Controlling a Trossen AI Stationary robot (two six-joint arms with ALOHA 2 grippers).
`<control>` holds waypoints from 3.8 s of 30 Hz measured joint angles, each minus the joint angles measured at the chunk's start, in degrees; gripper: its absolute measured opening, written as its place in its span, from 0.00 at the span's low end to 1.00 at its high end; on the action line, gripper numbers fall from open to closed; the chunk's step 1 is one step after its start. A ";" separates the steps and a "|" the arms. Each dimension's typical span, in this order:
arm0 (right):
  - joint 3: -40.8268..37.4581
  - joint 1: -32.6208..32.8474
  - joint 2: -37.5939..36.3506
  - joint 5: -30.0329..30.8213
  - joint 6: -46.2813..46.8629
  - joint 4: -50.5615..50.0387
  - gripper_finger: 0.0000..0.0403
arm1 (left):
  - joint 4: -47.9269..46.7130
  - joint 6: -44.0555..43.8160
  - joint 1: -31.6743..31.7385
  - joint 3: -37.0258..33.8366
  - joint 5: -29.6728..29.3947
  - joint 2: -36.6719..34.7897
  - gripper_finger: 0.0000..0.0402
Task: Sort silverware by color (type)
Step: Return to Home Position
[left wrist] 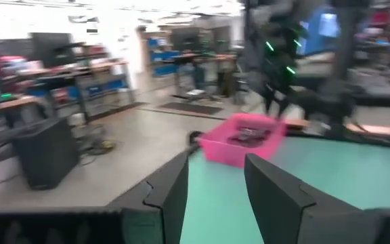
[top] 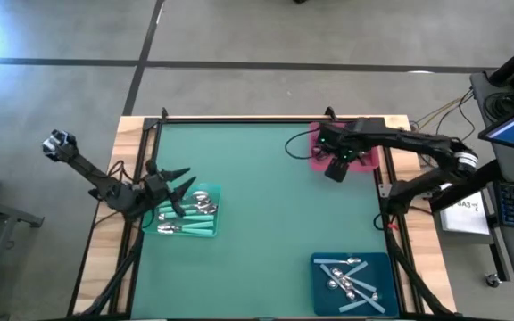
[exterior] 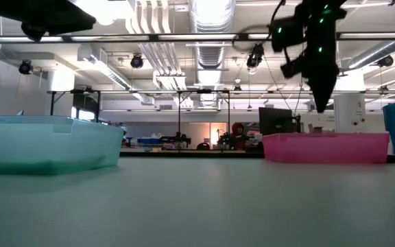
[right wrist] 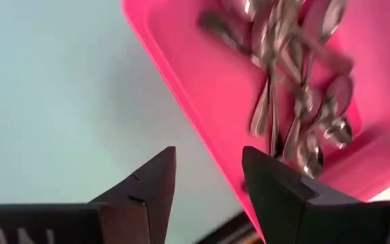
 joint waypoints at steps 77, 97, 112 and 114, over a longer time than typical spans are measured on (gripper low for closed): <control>-61.91 14.09 -59.01 -16.05 18.65 80.41 0.33 | -27.46 -19.06 -25.80 0.00 -0.93 -11.60 0.32; -61.95 13.85 -73.32 -15.46 18.62 85.89 0.33 | -27.48 -14.95 -25.62 0.00 3.01 -11.39 0.32; -61.97 13.85 -73.32 -15.43 18.62 84.96 0.33 | -21.09 -16.25 -25.55 0.00 17.76 -7.29 0.23; -61.99 13.85 -73.32 -15.42 18.62 84.96 0.33 | -18.74 -14.51 -25.02 0.00 17.75 -5.20 0.21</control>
